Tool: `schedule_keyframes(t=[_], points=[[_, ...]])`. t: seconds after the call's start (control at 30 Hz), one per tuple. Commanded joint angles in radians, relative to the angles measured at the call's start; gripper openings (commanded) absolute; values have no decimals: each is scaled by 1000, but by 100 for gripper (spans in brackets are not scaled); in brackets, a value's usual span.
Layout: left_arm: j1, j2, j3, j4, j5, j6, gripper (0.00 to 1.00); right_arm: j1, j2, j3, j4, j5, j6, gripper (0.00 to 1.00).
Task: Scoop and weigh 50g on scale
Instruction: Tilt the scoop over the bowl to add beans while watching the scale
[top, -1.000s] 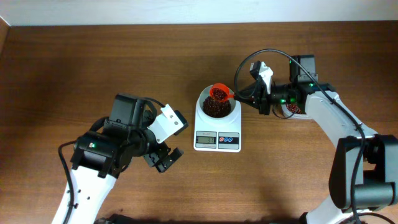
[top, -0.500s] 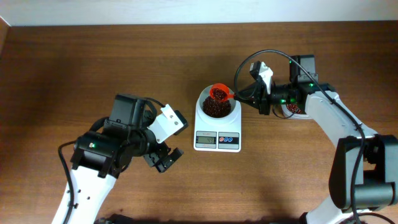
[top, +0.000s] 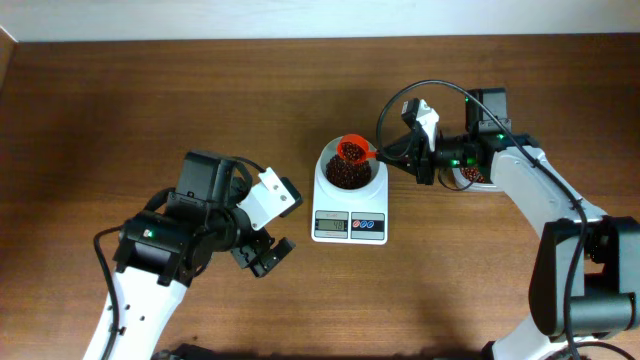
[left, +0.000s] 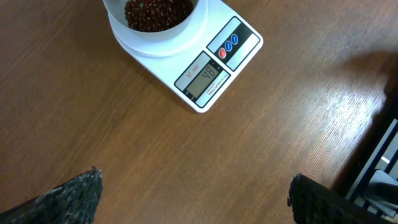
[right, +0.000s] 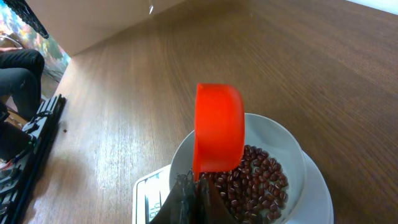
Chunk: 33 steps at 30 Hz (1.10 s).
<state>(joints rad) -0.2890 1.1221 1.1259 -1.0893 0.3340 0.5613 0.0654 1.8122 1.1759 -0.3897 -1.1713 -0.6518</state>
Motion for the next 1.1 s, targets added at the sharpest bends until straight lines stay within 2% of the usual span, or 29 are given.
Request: schedule_keyframes(t=[0.0, 1.07], points=[[4, 0, 0, -1, 18, 19, 99, 7, 12, -5, 2, -21, -7, 4], [4, 0, 0, -1, 18, 19, 99, 6, 24, -5, 14, -5, 19, 4]])
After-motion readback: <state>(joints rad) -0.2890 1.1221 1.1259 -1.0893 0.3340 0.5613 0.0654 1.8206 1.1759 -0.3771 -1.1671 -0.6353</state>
